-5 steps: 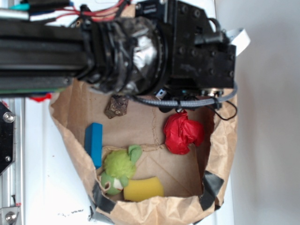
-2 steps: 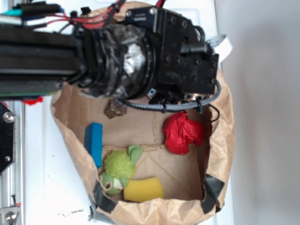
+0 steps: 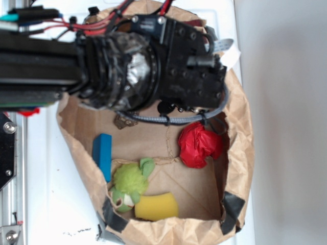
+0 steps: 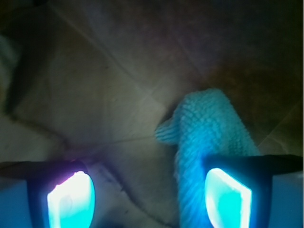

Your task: Grab the blue cloth.

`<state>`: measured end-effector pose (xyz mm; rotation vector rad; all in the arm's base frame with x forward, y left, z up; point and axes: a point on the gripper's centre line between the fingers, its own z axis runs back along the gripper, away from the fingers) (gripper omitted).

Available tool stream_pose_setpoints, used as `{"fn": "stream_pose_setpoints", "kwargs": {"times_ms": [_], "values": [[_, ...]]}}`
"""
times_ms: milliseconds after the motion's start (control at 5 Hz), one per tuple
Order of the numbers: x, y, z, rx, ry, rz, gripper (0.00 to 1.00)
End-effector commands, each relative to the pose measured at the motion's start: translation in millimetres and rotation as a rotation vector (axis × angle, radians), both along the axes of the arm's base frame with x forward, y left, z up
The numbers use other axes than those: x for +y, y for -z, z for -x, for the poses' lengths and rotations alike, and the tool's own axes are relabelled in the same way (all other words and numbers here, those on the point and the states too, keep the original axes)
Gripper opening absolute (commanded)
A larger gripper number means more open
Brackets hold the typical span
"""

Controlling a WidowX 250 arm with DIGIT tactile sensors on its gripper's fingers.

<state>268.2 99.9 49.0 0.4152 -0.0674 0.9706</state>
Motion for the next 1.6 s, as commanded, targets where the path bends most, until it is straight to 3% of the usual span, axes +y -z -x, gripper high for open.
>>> {"fn": "stream_pose_setpoints", "kwargs": {"times_ms": [0,600,1000,1200,1400], "values": [[3.4,-6.7,4.3,-0.029,-0.068,-0.068,1.00],[-1.9,-0.4,12.1,-0.002,-0.027,-0.099,1.00],[-10.4,14.4,71.8,-0.002,-0.024,-0.111,1.00],[-9.7,15.3,70.2,-0.014,-0.019,-0.105,0.66],[-7.8,14.9,61.3,-0.015,-0.017,-0.098,0.00]]}}
